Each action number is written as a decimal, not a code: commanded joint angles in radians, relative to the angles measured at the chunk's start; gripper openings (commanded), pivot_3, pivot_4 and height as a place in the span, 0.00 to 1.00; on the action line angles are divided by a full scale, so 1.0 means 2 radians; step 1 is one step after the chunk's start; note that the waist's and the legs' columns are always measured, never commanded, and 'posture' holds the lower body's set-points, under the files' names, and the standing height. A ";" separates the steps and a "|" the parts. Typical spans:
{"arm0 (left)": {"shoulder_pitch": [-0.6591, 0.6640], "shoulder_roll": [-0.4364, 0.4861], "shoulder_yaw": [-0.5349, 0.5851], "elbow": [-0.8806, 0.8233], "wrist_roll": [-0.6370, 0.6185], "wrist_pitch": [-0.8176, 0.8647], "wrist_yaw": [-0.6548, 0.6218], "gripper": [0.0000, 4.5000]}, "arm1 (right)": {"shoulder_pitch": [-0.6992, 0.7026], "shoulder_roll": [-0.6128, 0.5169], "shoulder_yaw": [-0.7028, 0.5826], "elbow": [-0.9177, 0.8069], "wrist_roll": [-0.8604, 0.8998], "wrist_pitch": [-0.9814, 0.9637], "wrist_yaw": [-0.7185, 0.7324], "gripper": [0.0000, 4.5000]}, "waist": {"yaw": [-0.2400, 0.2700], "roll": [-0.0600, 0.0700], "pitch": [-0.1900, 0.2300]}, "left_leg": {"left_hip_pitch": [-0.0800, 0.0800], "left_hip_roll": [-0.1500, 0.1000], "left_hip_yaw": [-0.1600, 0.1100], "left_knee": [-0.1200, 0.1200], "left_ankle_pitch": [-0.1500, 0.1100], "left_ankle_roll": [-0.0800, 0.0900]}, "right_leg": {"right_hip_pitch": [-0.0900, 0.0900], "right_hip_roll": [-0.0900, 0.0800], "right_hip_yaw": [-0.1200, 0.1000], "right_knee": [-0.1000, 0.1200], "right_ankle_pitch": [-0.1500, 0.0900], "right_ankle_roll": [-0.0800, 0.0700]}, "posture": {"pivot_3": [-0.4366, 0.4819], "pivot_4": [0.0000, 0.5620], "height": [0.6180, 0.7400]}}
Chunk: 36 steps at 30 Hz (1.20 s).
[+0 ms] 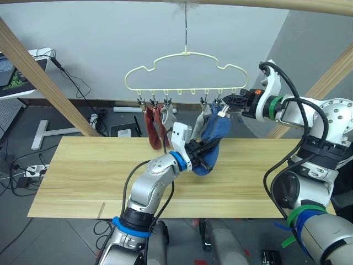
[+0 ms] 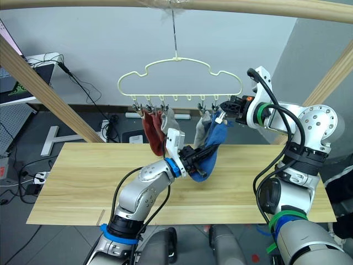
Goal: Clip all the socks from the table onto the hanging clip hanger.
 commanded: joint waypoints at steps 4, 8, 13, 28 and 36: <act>-0.028 -0.013 -0.001 0.015 0.010 -0.031 0.006 0.00 | 0.005 -0.009 -0.001 -0.012 0.042 0.004 -0.030 0.00 | -0.001 0.000 0.000 | 0.000 0.000 0.000 0.000 0.000 0.000 | 0.000 0.000 0.000 0.000 0.000 0.000 | 0.32 0.52 1.00; -0.031 -0.017 -0.002 0.014 0.009 -0.034 0.008 0.00 | 0.008 -0.012 -0.001 -0.010 0.058 0.004 -0.043 0.00 | -0.001 0.000 0.000 | 0.000 0.000 0.000 0.000 0.000 0.000 | 0.000 0.000 0.000 0.000 0.000 0.000 | 0.32 0.53 1.00; -0.027 -0.016 -0.004 0.002 0.006 -0.028 0.005 0.00 | 0.007 -0.015 -0.008 -0.006 0.075 0.004 -0.052 0.17 | -0.001 0.000 0.000 | 0.000 0.000 0.000 0.000 0.000 0.000 | 0.000 0.000 0.000 0.000 0.000 0.000 | 0.32 0.53 1.00; -0.006 0.044 0.035 0.007 -0.014 -0.002 -0.034 0.44 | 0.087 -0.104 -0.008 -0.094 0.123 0.004 -0.033 1.00 | -0.011 0.000 0.000 | 0.000 0.000 -0.001 -0.001 0.000 0.000 | 0.000 0.000 0.000 -0.001 0.000 0.000 | 0.35 0.51 1.00; 0.060 0.216 0.115 -0.038 -0.046 0.040 -0.118 0.98 | 0.235 -0.217 0.084 -0.200 0.083 -0.106 0.099 1.00 | -0.017 0.000 0.001 | 0.001 0.000 -0.001 -0.004 0.000 0.000 | -0.001 0.002 0.001 -0.001 -0.001 0.001 | 0.38 0.49 1.00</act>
